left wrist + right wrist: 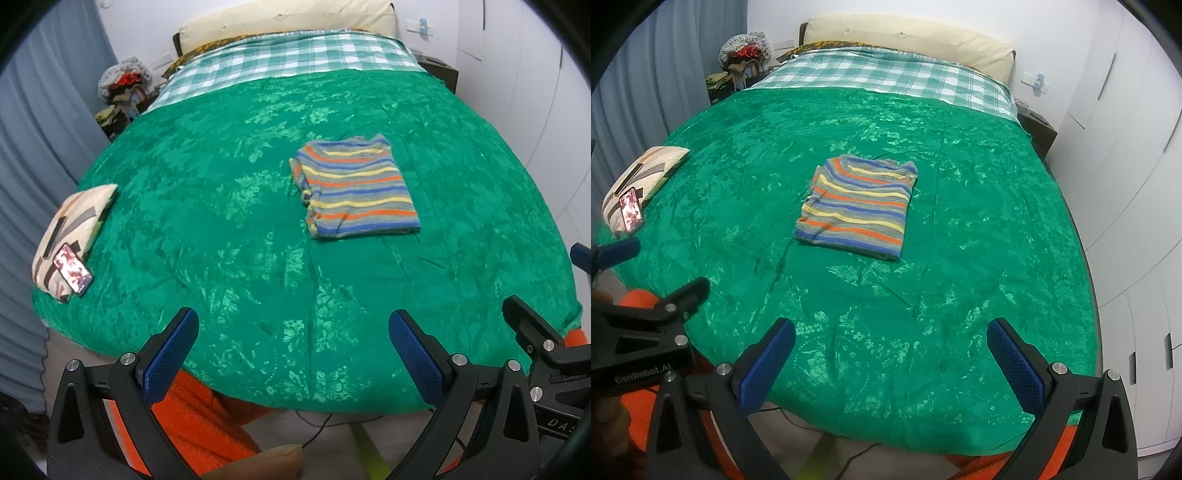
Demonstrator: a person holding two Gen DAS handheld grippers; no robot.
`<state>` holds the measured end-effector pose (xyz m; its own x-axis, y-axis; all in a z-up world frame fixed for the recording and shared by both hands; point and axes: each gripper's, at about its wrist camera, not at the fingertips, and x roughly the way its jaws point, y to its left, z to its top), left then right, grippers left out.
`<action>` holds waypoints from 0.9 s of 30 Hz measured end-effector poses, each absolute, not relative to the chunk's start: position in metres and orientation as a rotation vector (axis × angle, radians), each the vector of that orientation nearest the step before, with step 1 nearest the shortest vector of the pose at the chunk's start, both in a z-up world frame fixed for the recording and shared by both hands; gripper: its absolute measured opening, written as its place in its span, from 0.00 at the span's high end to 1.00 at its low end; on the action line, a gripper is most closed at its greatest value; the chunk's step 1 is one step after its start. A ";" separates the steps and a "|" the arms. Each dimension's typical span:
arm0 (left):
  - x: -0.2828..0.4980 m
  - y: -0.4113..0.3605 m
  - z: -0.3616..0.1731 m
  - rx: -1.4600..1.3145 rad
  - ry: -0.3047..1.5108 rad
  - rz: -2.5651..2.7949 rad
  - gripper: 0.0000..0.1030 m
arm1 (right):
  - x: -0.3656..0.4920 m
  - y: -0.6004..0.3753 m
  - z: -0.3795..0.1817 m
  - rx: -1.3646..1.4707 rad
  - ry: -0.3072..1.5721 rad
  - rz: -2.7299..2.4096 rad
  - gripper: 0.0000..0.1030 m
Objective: Fold small clothes
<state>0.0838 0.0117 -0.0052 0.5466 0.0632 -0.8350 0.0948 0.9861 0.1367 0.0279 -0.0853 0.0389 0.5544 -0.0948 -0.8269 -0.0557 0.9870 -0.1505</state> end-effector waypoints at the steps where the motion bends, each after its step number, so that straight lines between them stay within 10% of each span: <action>1: 0.084 0.012 -0.005 0.171 0.996 -0.020 0.00 | 0.028 -0.086 0.039 -0.166 0.984 -0.022 0.01; 27: 0.084 0.015 -0.002 0.158 0.996 -0.023 0.01 | 0.028 -0.085 0.044 -0.139 1.015 0.013 0.01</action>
<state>0.0838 0.0153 -0.0022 0.5446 0.0527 -0.8370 0.0919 0.9883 0.1220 0.0285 -0.0846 0.0442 0.5284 -0.0538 -0.8473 -0.0749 0.9911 -0.1097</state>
